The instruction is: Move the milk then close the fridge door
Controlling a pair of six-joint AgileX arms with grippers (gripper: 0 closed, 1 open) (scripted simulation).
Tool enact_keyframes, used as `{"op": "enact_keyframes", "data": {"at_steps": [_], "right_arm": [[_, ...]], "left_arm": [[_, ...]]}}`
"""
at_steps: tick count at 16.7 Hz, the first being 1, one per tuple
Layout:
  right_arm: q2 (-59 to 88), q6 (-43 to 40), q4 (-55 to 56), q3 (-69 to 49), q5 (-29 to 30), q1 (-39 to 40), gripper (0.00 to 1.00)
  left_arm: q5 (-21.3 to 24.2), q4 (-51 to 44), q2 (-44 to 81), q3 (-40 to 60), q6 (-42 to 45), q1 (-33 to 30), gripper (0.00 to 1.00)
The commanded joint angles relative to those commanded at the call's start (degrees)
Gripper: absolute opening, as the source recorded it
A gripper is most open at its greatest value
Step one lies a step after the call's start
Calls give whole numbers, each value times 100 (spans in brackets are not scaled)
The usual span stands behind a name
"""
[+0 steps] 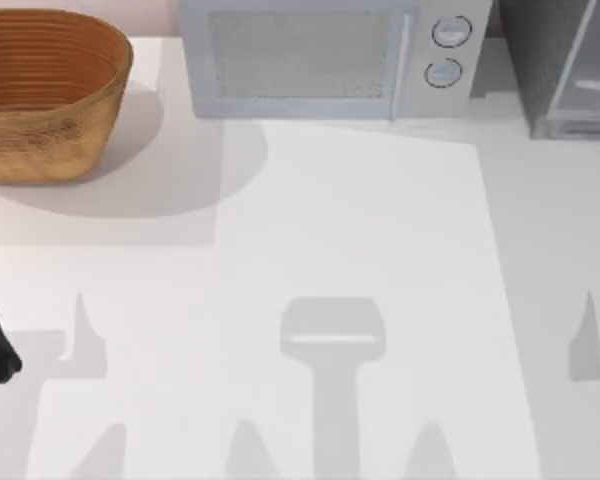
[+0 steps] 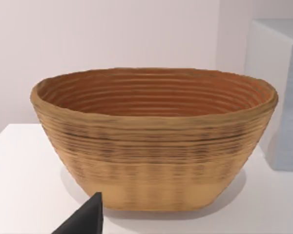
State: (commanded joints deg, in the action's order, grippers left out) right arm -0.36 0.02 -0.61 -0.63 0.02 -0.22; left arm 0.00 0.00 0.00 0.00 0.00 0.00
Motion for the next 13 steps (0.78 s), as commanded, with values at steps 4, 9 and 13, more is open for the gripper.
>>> {"op": "enact_keyframes", "data": {"at_steps": [4, 9, 13], "right_arm": [[-605, -5, -855, -503, 34, -28, 100], [-1871, -47, -3096, -1546, 32, -14, 100], [-2979, -73, -5240, -2453, 21, 10, 100]], "left_arm": [[0, 0, 0, 0, 0, 0, 100], [0, 0, 0, 0, 0, 0, 100], [0, 0, 0, 0, 0, 0, 100]]}}
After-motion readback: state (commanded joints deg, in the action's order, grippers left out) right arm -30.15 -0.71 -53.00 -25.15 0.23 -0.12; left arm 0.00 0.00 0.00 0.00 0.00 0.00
